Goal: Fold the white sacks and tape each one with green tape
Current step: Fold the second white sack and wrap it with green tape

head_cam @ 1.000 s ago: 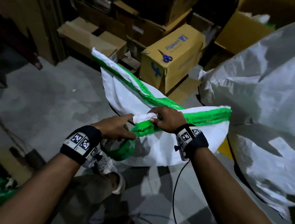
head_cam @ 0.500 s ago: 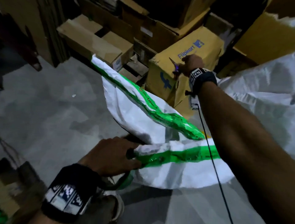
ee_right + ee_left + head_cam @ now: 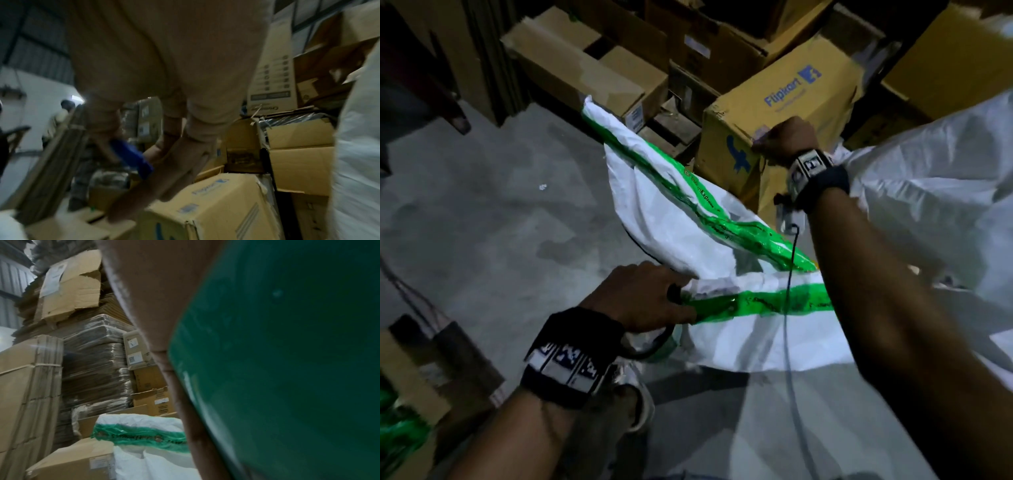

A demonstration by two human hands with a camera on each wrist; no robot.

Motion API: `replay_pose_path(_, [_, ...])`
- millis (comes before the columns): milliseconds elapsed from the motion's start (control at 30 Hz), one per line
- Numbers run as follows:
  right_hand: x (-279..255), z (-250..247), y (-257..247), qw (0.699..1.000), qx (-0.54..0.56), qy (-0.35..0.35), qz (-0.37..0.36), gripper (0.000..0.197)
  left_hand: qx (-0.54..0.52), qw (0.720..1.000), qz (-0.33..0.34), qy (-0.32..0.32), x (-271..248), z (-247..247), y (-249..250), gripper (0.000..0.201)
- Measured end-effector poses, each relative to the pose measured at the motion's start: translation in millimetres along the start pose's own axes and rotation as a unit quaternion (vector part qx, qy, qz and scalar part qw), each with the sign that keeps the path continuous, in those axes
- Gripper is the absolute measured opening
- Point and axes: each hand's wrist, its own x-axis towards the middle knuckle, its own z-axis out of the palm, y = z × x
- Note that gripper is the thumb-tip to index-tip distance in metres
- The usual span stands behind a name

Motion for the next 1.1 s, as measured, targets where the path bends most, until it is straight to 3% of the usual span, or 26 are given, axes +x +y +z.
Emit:
replay_pose_path(100, [-114,-7,18,0.982,0.186,0.003,-0.002,0.032,-0.029,1.0,0.005,0.007,-6,5,3,0.06])
replay_pose_path(167, [-209,-1,31,0.931,0.365,-0.002,0.025,0.023,-0.069,0.998,-0.003,0.001,-14,12,9,0.045])
replay_pose_path(233, [-303,16,46,0.871,0.484,-0.046,0.07,0.021,-0.168,0.986,-0.009,0.002,-29,23,20,0.008])
replay_pose_path(300, [-380,46,59,0.813,0.547,-0.092,0.181,0.029,-0.257,0.966,-0.018,0.022,-46,45,34,0.018])
replay_pose_path(367, [-434,71,63,0.776,0.555,-0.08,0.289,0.043,-0.32,0.946,-0.037,0.046,-63,75,49,0.013])
replay_pose_path(433, [-473,75,61,0.737,0.58,-0.061,0.342,0.053,-0.372,0.926,-0.022,0.05,-76,113,61,0.021])
replay_pose_path(500, [-502,70,64,0.698,0.618,-0.074,0.354,0.048,-0.403,0.915,-0.005,0.034,-95,151,76,0.024])
replay_pose_path(533, [-511,70,66,0.693,0.624,-0.085,0.351,0.045,-0.412,0.911,0.007,0.022,-112,165,90,0.021])
replay_pose_path(667, [-527,69,75,0.705,0.621,-0.079,0.334,0.059,-0.486,0.874,-0.009,-0.002,-167,204,122,0.02])
replay_pose_path(733, [-530,58,76,0.726,0.607,-0.057,0.317,0.034,-0.598,0.8,-0.005,-0.056,-182,217,134,0.044])
replay_pose_path(800, [-526,44,75,0.761,0.577,-0.05,0.293,0.018,-0.626,0.777,0.026,-0.065,-180,228,136,0.058])
replay_pose_path(867, [-515,33,76,0.797,0.541,-0.045,0.264,0.02,-0.652,0.755,0.021,-0.064,-188,216,149,0.057])
replay_pose_path(933, [-503,25,80,0.83,0.5,-0.042,0.245,0.026,-0.622,0.782,0.035,-0.032,-197,200,159,0.038])
replay_pose_path(1000, [-495,17,85,0.858,0.453,-0.06,0.235,0.038,-0.59,0.805,0.046,-0.039,-200,191,163,0.024])
replay_pose_path(1100, [-492,20,92,0.878,0.407,-0.091,0.234,0.068,-0.529,0.845,0.05,-0.063,-199,193,163,0.036])
